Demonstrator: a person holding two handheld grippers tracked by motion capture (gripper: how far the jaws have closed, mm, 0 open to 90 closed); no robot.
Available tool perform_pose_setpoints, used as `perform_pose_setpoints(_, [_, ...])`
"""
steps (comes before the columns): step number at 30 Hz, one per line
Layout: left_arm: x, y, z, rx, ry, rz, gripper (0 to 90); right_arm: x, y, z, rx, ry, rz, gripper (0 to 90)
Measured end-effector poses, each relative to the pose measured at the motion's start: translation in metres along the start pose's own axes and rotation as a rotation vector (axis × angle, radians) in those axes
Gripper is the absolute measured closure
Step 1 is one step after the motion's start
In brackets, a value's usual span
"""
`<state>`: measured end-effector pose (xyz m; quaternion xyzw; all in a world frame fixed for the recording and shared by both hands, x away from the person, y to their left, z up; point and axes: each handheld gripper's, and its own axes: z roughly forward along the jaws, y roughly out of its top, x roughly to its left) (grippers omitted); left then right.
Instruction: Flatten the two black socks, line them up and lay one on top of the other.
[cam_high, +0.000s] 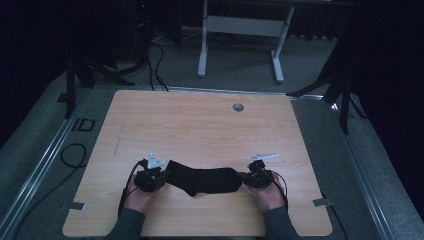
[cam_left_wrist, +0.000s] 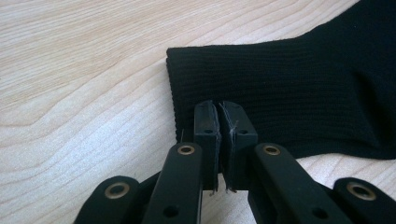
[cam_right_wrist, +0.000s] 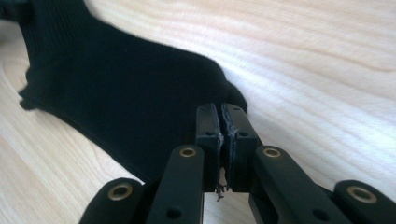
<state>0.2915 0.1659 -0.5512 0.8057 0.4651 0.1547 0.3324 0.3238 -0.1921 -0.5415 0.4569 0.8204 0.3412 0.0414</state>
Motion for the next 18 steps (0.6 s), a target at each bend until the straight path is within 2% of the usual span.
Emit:
perform_pose_setpoints(4, [-0.002, 0.000, 0.000, -0.001, 0.002, 0.000, 83.6, 0.000, -0.001, 0.005, 0.009, -0.033, -0.018, 85.4])
perform_pose_setpoints(6, [-0.002, 0.000, 0.000, -0.004, -0.023, -0.008, 81.5, -0.003, 0.000, 0.007, -0.003, -0.053, -0.015, 84.8])
perform_pose_setpoints(7, [-0.002, 0.000, 0.000, -0.012, -0.033, -0.002, 79.2, -0.004, 0.000, 0.007, -0.012, -0.063, -0.014, 82.2])
perform_pose_setpoints(10, [-0.001, 0.000, -0.004, -0.059, -0.066, -0.004, 70.1, -0.006, 0.002, 0.003, -0.045, -0.090, -0.008, 63.5])
perform_pose_setpoints(12, [0.001, 0.001, -0.008, -0.099, -0.075, -0.011, 65.9, -0.010, 0.002, -0.005, -0.087, -0.059, 0.016, 56.9])
perform_pose_setpoints(14, [0.003, 0.002, -0.011, -0.124, -0.068, -0.016, 62.1, -0.013, 0.004, -0.012, -0.118, -0.058, 0.028, 52.8])
perform_pose_setpoints(16, [0.004, 0.002, -0.013, -0.129, -0.062, -0.018, 60.5, -0.014, 0.004, -0.015, -0.126, -0.057, 0.033, 51.7])
perform_pose_setpoints(18, [0.010, 0.001, -0.016, -0.131, -0.023, -0.030, 57.4, -0.020, 0.004, -0.022, -0.154, -0.062, 0.046, 48.7])
